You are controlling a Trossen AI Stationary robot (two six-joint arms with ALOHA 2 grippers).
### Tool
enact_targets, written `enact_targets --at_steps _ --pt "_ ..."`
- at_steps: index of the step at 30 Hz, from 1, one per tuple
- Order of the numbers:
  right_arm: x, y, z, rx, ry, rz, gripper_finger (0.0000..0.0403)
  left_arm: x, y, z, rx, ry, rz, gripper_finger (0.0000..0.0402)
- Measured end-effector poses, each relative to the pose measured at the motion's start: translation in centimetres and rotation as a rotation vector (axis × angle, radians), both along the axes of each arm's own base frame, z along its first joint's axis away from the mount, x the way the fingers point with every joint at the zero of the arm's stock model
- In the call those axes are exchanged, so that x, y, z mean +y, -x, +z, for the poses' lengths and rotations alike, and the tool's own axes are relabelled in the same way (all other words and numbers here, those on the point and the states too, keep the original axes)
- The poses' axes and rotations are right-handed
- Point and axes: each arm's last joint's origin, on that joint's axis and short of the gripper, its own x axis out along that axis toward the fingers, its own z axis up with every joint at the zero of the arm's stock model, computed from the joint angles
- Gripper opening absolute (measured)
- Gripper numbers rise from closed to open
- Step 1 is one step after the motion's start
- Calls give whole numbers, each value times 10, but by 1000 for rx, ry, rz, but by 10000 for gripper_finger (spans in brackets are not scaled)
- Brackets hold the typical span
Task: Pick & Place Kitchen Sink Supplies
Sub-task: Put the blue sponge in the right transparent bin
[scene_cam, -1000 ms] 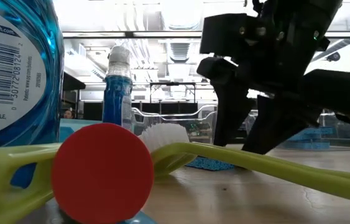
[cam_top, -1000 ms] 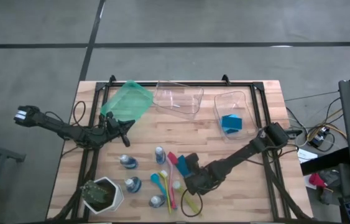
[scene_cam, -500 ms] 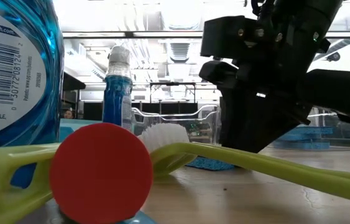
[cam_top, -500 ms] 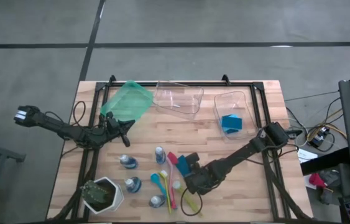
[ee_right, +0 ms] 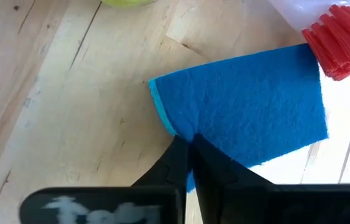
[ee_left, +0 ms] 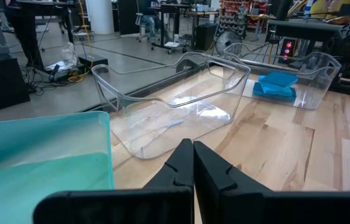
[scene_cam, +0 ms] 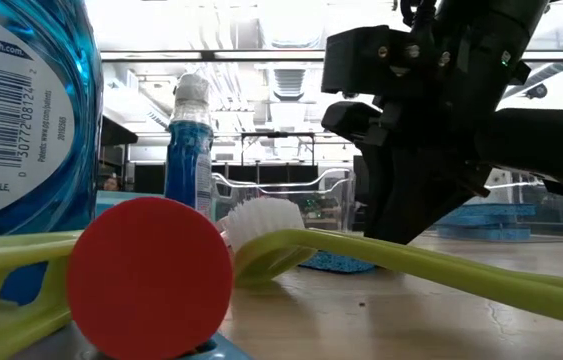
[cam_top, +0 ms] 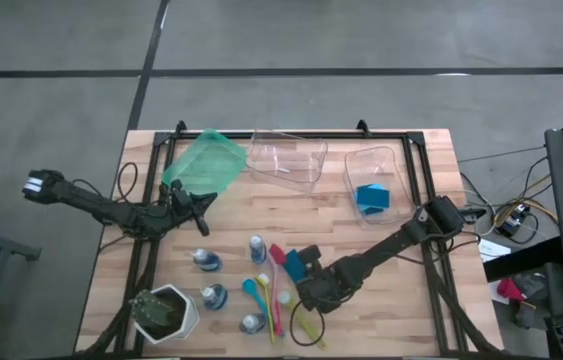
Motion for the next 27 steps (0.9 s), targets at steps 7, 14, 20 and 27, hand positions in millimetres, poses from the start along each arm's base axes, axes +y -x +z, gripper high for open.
enact_targets --at_steps 7,14,20,27 --pt "0 1 1 4 4 -1 9 0 0 0 0 0 0 0" --pt "-4 8 8 48 19 -34 9 0 0 0 0 0 0 0" --pt "-10 16 26 32 49 -94 8 0 0 0 -1 0 0 0" --pt "-17 27 51 -9 91 -168 8 0 0 0 0 0 0 0"
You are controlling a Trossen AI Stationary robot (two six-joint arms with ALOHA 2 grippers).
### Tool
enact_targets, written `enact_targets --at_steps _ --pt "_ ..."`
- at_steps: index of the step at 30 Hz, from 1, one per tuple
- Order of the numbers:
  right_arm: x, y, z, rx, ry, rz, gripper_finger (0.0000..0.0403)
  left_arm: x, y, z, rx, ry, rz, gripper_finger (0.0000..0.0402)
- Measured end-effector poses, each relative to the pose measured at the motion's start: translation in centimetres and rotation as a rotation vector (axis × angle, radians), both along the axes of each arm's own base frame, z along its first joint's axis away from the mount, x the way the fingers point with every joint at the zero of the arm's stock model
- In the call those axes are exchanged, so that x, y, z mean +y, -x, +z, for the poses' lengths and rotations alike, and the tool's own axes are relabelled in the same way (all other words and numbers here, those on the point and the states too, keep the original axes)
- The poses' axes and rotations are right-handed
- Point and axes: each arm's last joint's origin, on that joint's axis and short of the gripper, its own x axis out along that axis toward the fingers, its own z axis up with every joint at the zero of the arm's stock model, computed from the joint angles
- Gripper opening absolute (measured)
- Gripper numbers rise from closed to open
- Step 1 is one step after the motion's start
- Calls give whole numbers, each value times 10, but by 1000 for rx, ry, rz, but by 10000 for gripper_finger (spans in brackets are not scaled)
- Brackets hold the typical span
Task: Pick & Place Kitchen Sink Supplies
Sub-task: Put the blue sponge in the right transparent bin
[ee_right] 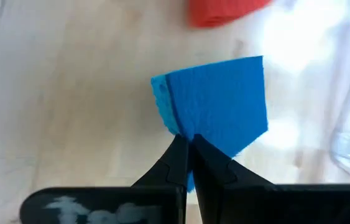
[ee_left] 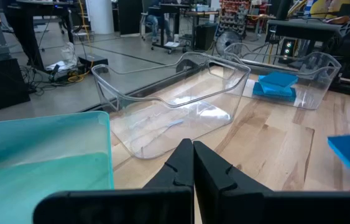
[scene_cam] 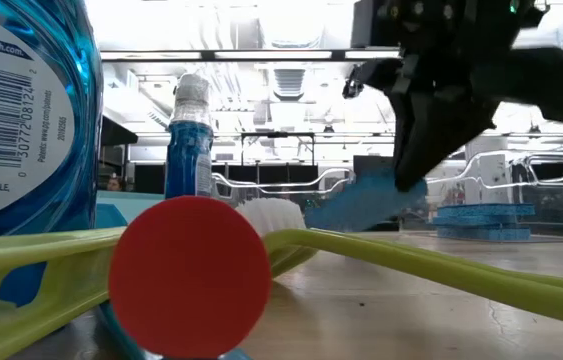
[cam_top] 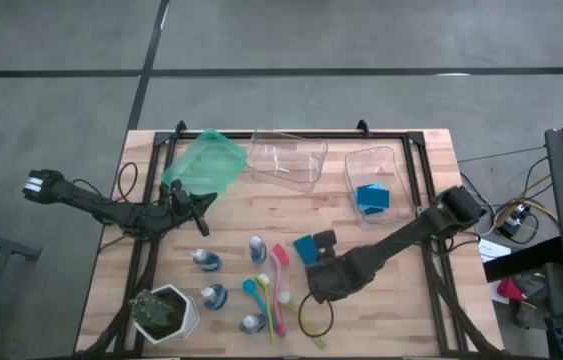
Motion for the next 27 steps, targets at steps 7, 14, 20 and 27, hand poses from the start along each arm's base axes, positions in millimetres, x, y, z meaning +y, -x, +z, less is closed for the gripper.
enact_targets --at_steps 7,14,20,27 --pt "-9 13 21 -55 108 -87 8 0 0 0 -1 0 0 0" --pt "-20 29 40 -74 211 -169 8 0 0 0 1 0 0 0" --pt "-29 45 59 -94 247 -229 8 0 0 0 5 -1 0 0" --pt "-45 65 86 -150 257 -329 8 0 0 0 4 -1 0 0"
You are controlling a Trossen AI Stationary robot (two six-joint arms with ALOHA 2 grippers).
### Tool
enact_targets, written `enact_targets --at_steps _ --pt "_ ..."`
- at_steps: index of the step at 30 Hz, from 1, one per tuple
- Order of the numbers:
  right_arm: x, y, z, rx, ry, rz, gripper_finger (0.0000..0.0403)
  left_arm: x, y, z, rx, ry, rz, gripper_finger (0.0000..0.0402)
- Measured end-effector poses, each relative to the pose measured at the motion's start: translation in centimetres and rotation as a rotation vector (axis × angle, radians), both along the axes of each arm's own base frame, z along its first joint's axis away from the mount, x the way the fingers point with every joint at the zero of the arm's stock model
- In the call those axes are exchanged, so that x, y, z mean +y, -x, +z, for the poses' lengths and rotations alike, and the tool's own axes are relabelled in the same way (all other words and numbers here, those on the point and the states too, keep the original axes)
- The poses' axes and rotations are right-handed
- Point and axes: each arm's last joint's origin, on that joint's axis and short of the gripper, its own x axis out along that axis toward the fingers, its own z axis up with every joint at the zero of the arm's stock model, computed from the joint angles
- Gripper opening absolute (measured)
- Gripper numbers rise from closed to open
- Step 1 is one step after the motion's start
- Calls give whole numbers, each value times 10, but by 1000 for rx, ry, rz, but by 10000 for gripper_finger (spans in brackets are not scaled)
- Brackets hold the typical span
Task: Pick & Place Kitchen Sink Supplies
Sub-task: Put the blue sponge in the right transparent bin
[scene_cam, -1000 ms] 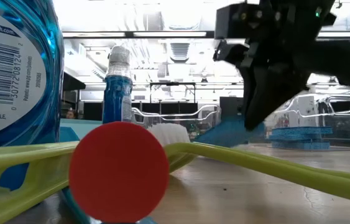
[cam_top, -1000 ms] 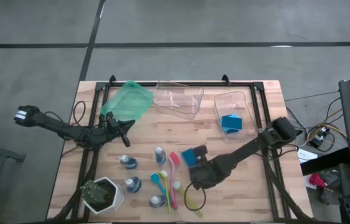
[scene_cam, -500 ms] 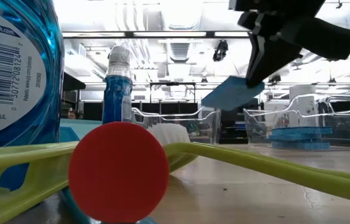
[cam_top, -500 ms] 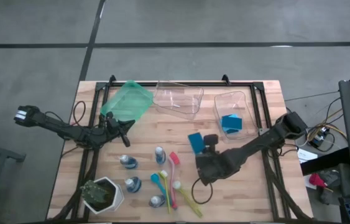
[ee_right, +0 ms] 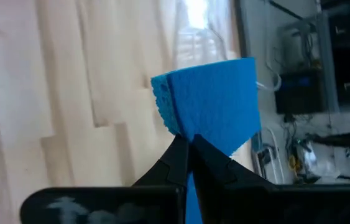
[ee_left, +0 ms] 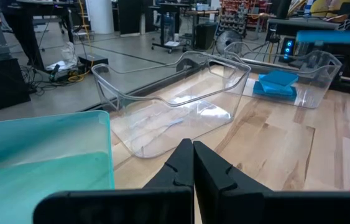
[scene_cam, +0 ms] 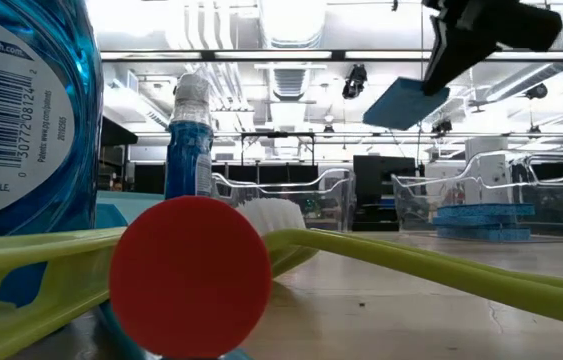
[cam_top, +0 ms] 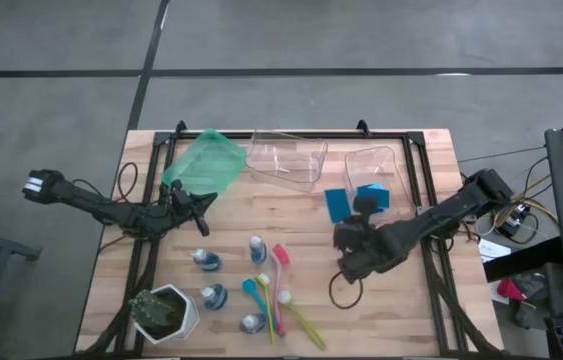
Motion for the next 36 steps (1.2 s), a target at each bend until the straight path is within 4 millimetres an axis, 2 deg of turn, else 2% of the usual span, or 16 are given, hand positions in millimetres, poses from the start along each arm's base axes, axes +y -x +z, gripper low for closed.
enact_targets --at_steps 5,12,24,36 --pt "-13 14 16 -79 24 -79 8 0 0 0 0 0 0 0" --pt "-38 37 21 -162 22 -201 8 0 0 0 0 0 0 0" --pt "-74 88 -16 -118 6 -328 8 0 0 0 0 0 0 0" --pt "-80 105 -49 -44 -69 -359 8 0 0 0 0 0 0 0"
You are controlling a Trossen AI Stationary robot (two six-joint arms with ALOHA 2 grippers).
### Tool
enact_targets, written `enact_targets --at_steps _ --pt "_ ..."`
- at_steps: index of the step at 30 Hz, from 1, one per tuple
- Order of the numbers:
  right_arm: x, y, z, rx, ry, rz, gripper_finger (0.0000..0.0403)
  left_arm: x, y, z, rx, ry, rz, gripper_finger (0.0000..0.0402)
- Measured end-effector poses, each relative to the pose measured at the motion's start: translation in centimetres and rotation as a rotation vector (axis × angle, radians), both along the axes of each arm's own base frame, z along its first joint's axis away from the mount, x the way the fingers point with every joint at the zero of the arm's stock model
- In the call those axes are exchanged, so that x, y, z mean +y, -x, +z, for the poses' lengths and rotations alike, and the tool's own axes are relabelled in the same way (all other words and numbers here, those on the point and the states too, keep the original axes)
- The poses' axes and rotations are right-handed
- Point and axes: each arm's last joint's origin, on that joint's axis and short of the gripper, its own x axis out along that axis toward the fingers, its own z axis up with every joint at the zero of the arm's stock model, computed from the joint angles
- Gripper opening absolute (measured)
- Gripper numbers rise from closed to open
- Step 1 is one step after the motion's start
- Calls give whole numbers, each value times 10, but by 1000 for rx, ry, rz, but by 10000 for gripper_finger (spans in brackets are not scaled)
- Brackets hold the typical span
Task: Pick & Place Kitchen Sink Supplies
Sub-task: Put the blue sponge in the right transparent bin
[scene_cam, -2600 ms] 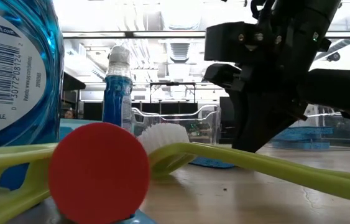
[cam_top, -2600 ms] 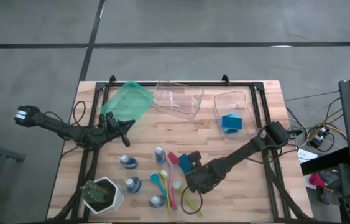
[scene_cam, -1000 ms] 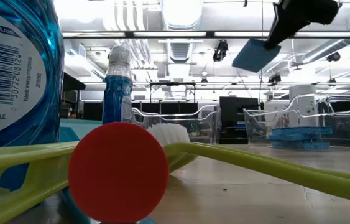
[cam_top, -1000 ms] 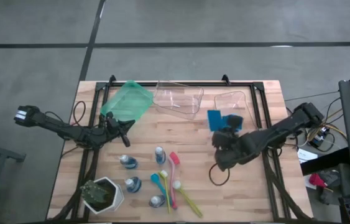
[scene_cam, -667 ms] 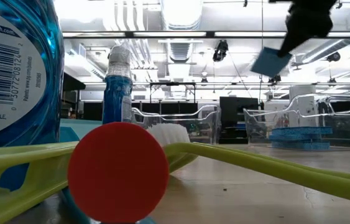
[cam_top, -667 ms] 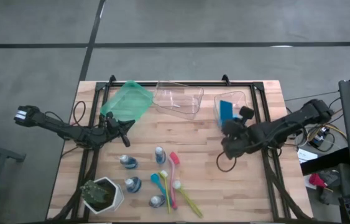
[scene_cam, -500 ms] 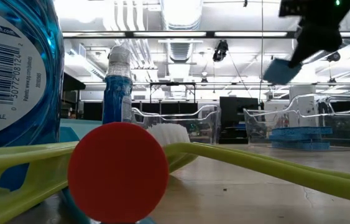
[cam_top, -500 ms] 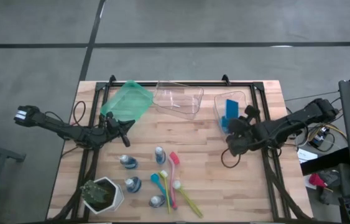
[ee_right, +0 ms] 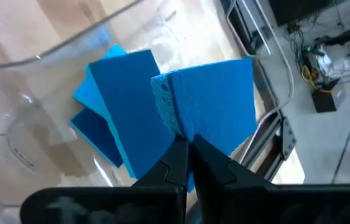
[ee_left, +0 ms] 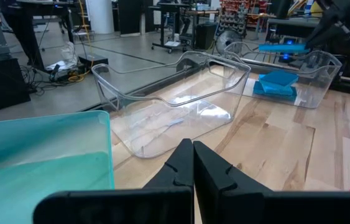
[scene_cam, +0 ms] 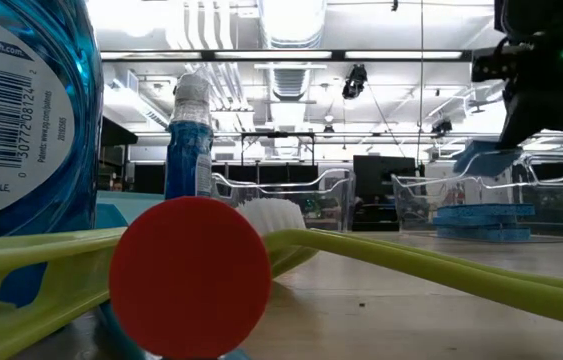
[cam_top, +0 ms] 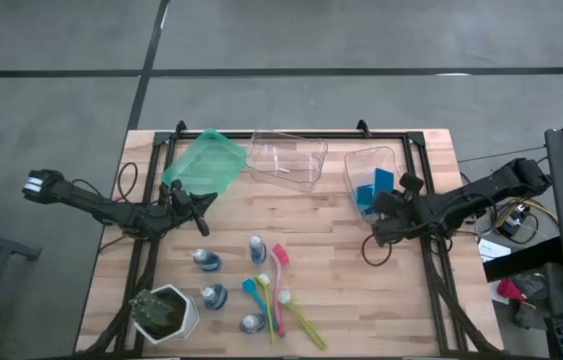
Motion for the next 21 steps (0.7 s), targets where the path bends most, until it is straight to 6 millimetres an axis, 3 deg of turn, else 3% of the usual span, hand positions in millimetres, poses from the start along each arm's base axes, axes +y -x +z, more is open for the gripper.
enact_targets --at_steps 7,21 --pt "4 -9 -3 -10 -61 78 8 0 0 0 0 0 0 0" --pt "-4 -10 -4 0 -70 38 8 0 0 0 0 0 0 0"
